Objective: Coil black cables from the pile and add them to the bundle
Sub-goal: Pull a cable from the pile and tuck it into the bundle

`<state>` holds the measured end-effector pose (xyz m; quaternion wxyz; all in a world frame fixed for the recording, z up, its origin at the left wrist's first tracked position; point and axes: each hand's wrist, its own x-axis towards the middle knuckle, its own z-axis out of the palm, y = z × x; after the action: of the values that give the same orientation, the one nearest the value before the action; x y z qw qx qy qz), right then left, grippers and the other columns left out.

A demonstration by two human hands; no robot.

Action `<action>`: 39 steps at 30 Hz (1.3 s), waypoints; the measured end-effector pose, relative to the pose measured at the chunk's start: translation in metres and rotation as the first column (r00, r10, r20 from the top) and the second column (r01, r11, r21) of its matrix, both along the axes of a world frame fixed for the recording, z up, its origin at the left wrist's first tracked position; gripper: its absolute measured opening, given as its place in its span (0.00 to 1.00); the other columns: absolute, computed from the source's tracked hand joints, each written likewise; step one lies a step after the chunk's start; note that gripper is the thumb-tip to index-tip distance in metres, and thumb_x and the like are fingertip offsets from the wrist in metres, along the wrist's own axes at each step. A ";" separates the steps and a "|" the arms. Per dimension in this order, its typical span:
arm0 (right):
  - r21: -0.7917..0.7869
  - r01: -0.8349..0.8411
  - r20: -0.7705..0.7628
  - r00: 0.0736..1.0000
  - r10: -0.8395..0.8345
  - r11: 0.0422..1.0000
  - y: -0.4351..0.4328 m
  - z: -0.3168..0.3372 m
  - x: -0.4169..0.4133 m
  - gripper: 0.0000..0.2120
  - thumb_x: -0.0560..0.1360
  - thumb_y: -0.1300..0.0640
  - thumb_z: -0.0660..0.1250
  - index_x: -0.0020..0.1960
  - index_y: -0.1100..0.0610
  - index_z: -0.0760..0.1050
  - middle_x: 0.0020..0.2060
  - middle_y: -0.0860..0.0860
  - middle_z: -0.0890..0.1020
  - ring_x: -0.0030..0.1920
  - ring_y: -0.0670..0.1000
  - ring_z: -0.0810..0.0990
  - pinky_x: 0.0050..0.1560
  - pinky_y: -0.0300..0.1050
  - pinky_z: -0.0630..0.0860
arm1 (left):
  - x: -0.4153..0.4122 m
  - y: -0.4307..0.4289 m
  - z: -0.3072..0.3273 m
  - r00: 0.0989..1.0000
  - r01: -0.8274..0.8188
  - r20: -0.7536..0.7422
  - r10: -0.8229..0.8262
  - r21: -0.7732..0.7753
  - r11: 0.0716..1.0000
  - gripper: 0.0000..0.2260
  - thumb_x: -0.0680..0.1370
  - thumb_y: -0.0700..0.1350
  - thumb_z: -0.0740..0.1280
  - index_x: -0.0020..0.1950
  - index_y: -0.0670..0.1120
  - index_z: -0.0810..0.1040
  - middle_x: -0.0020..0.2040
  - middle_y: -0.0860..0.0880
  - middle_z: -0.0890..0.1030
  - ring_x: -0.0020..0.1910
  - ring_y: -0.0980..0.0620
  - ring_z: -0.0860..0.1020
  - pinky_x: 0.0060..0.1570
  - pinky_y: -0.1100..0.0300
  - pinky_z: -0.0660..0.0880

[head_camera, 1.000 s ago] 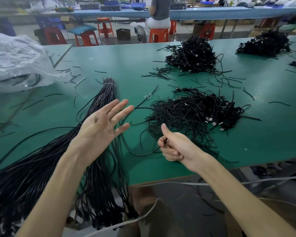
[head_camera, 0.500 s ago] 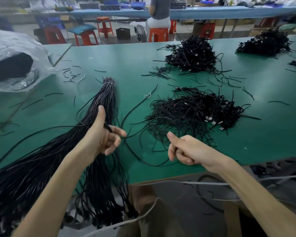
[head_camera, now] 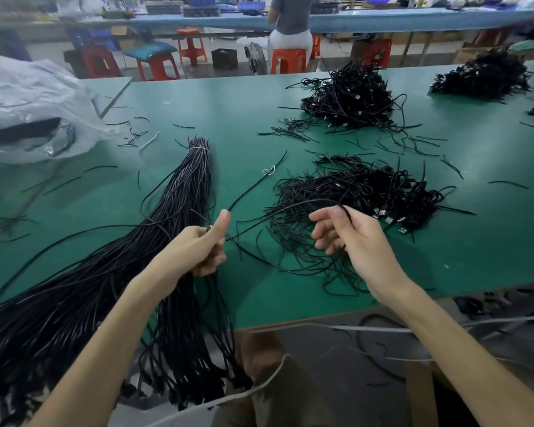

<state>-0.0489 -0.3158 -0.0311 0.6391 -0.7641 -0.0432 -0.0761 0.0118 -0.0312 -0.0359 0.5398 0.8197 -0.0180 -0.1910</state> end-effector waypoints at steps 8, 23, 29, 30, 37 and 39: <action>0.353 -0.038 -0.125 0.988 0.087 0.935 -0.010 -0.006 0.000 0.22 0.84 0.44 0.58 0.56 0.61 0.81 0.33 0.51 0.74 0.29 0.49 0.66 0.30 0.40 0.66 | -0.005 0.000 -0.009 0.974 0.134 0.206 -0.099 -0.163 0.978 0.18 0.72 0.55 0.74 0.48 0.45 0.72 0.34 0.49 0.78 0.30 0.52 0.73 0.31 0.65 0.71; -0.008 -0.084 -0.082 0.993 0.083 0.996 -0.005 -0.017 -0.010 0.25 0.83 0.47 0.61 0.30 0.56 0.67 0.24 0.49 0.63 0.25 0.49 0.58 0.28 0.43 0.57 | 0.005 0.013 -0.008 0.833 -0.332 0.261 0.488 -0.471 0.818 0.28 0.82 0.67 0.56 0.46 0.49 0.87 0.36 0.52 0.77 0.38 0.53 0.75 0.45 0.60 0.73; -0.239 -0.177 -0.073 0.984 0.164 0.955 -0.002 -0.023 -0.012 0.26 0.85 0.50 0.63 0.29 0.56 0.71 0.23 0.49 0.67 0.25 0.47 0.63 0.31 0.32 0.63 | -0.006 0.003 0.005 0.983 -0.140 -0.096 0.154 -0.939 0.313 0.24 0.83 0.65 0.56 0.33 0.52 0.70 0.31 0.56 0.71 0.29 0.59 0.71 0.38 0.66 0.73; -0.246 -0.181 -0.073 0.983 0.168 0.952 -0.001 -0.022 -0.012 0.26 0.85 0.50 0.63 0.29 0.55 0.71 0.23 0.49 0.67 0.24 0.47 0.63 0.31 0.32 0.63 | -0.009 -0.001 0.008 0.990 -0.122 -0.090 0.111 -0.935 0.333 0.25 0.83 0.66 0.55 0.32 0.52 0.66 0.28 0.56 0.65 0.25 0.59 0.62 0.29 0.65 0.66; -0.205 -0.098 -0.047 0.995 0.091 0.974 0.009 -0.013 0.000 0.26 0.85 0.49 0.61 0.29 0.54 0.69 0.22 0.44 0.67 0.23 0.44 0.62 0.29 0.31 0.63 | -0.035 -0.022 0.028 0.849 0.528 0.236 -0.473 -0.435 0.729 0.30 0.81 0.68 0.58 0.29 0.49 0.75 0.25 0.50 0.73 0.21 0.52 0.64 0.27 0.61 0.64; -0.151 -0.073 -0.028 0.997 0.069 0.986 0.014 -0.005 0.005 0.25 0.85 0.48 0.61 0.31 0.56 0.69 0.22 0.45 0.66 0.24 0.45 0.62 0.29 0.33 0.62 | -0.039 -0.025 0.034 0.653 0.756 0.187 -0.734 -0.210 0.620 0.31 0.85 0.63 0.53 0.38 0.44 0.84 0.33 0.46 0.83 0.22 0.48 0.72 0.28 0.59 0.68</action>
<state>-0.0438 -0.3015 -0.0363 0.5818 -0.8094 -0.0689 -0.0414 -0.0272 -0.0562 -0.0024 0.5165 0.6642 -0.4039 -0.3590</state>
